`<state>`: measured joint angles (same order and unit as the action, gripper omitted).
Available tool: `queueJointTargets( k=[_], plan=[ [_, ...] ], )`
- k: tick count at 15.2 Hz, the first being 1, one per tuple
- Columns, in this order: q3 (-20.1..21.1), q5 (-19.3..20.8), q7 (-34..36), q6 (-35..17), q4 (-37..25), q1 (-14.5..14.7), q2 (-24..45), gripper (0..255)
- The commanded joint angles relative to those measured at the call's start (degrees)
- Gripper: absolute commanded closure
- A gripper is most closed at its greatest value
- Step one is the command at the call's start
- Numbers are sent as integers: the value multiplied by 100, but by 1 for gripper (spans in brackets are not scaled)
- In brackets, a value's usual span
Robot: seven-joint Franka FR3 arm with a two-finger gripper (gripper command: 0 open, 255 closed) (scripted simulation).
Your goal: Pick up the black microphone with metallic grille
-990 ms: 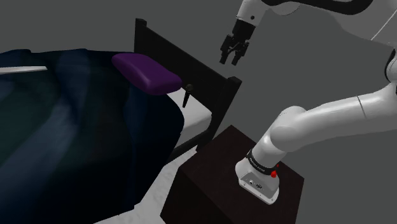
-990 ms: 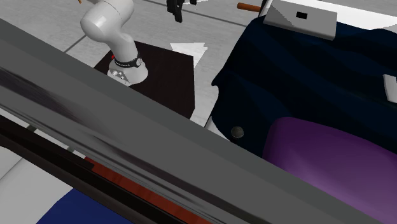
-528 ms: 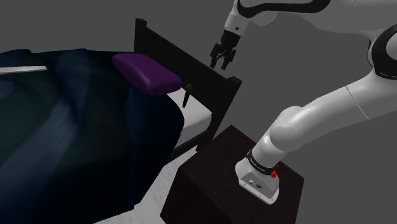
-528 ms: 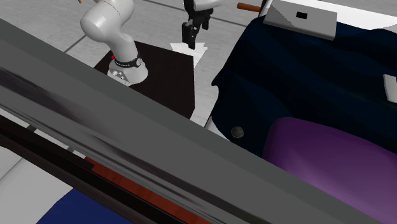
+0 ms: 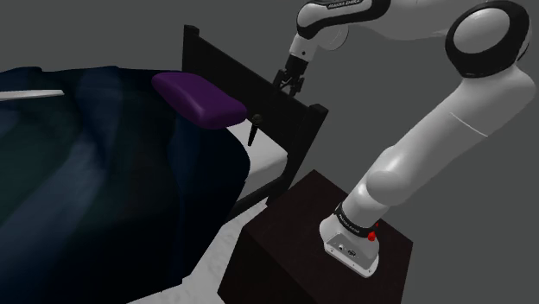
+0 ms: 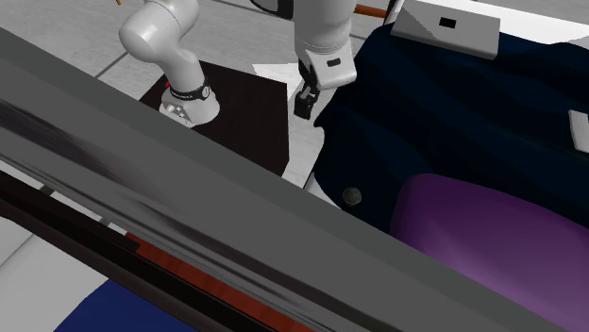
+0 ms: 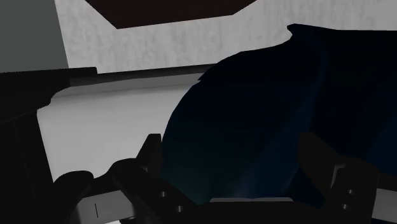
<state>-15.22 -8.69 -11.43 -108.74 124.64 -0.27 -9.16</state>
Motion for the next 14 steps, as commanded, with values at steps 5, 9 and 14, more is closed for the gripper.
queueJointTargets(
  k=[5, 9, 14],
  plan=[
    [-241, -567, -728, -245, -843, -137, 1430, 0],
    [-259, -971, -1133, -247, -1558, -329, 2400, 0],
    [-164, -1398, -1490, -99, -2648, -662, 3631, 0]
  ],
)
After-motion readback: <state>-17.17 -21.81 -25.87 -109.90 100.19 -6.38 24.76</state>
